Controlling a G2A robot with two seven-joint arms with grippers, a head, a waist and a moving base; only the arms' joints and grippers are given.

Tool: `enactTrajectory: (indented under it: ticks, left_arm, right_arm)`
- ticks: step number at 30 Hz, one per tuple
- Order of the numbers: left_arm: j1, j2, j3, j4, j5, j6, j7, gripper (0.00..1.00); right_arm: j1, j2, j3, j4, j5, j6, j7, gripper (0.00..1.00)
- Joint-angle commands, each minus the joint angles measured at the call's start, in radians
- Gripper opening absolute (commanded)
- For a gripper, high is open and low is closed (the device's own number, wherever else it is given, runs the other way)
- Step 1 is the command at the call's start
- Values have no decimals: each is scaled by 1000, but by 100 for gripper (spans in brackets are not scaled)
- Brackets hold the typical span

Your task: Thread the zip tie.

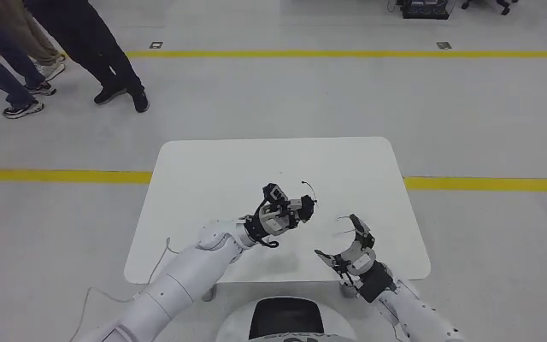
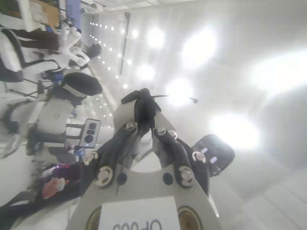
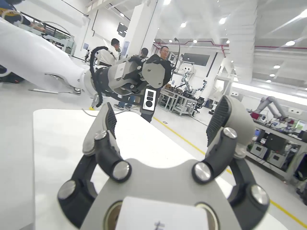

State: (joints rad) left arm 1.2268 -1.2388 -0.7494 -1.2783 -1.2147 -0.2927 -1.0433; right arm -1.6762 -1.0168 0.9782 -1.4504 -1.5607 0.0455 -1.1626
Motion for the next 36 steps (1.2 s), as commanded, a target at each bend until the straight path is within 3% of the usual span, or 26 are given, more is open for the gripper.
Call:
enactTrajectory:
  ticks: [1, 5, 9, 16, 21, 28, 36]
  left_arm:
    - [6, -8, 3, 10, -51, -11, -20, 0]
    - [11, -22, 4, 33, -105, -32, -67, 0]
    - [7, -28, -8, 45, -78, -47, -112, 0]
    - [12, -29, -7, 29, -65, -46, -91, 0]
    - [28, -33, -10, 7, -37, -47, -73, 0]
    - [46, -35, -28, 3, -47, -34, -91, 0]
    - [58, -36, -43, -2, -34, -24, -100, 0]
  right_arm:
    - [2, -2, 3, -8, -9, 32, 4, 100]
    - [14, 0, -8, -19, -9, 80, 1, 100]
    - [24, 5, -21, -15, -9, 102, -18, 100]
    - [27, 3, -21, -24, -9, 104, -1, 100]
    - [52, 1, -33, -47, -9, 143, 25, 100]
    - [99, 1, -48, -31, -9, 114, 34, 100]
    - [100, 0, -48, -36, -9, 106, 53, 100]
